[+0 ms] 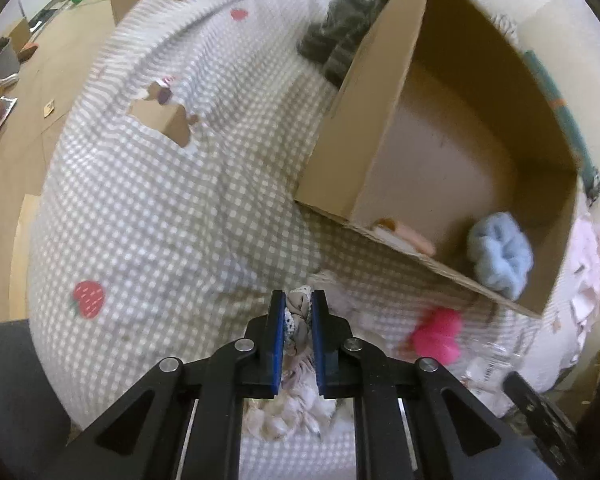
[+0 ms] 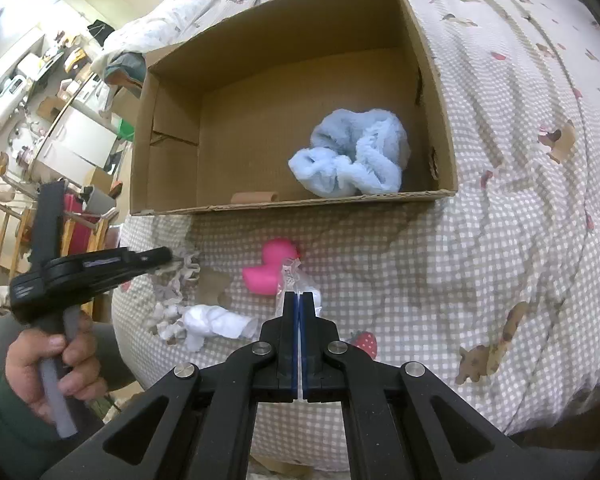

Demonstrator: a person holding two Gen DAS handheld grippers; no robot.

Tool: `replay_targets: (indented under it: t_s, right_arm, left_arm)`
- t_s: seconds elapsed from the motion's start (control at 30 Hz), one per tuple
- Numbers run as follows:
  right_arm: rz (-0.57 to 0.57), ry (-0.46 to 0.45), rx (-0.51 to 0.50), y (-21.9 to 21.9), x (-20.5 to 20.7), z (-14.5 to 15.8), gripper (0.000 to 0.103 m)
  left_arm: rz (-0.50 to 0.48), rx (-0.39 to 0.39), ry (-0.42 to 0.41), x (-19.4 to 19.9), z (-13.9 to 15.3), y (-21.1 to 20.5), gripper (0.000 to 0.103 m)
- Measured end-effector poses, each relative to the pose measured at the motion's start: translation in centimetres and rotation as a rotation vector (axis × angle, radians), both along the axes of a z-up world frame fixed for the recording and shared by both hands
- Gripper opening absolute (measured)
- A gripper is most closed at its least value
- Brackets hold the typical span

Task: Organize soft objects
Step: 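Grasp the lace scrunchie with the left gripper while the right gripper grasps the clear plastic bag, then carry the lace scrunchie and plastic bag over the box with both grippers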

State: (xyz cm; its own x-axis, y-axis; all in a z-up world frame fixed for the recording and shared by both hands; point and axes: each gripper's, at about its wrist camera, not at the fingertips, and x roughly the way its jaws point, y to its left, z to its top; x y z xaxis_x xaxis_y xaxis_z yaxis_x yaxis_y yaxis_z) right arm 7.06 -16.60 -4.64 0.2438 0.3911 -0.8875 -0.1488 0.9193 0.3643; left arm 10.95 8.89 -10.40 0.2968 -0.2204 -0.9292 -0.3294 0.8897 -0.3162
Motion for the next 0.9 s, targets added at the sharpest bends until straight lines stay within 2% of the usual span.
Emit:
replay_targets:
  t_s: [0.1, 0.2, 0.27, 0.43, 0.53, 0.67, 0.9]
  right_arm:
    - [-0.002, -0.009, 0.004, -0.1, -0.2, 0.2, 0.003]
    - [0.0, -0.026, 0.01, 0.0, -0.4, 0.6, 0.003]
    - [0.001, -0.039, 0.017, 0.0, -0.5, 1.1, 0.003]
    - [0.008, -0.096, 0.055, -0.3, -1.2, 2.6, 0.003]
    - [0.001, -0.138, 0.107, -0.8, -1.5, 4.3, 0.003]
    - [-0.011, -0.195, 0.153, -1.5, -1.1, 7.0, 0.003]
    - [-0.018, -0.278, 0.196, -1.3, 1.3, 11.0, 0.003]
  left_arm:
    - [0.022, -0.029, -0.057, -1.4, 2.0, 1.5, 0.011]
    - [0.037, -0.004, -0.132, -2.6, 4.3, 2.4, 0.011]
    - [0.048, -0.005, -0.174, -4.1, 6.2, 2.1, 0.011]
    - [0.058, 0.005, -0.233, -5.6, 8.7, 1.5, 0.011]
    - [0.058, 0.029, -0.248, -5.9, 10.4, 0.5, 0.011]
    - [0.01, 0.091, -0.293, -5.5, 12.7, -1.0, 0.011]
    - [-0.068, 0.147, -0.367, -2.7, 15.9, -2.3, 0.011]
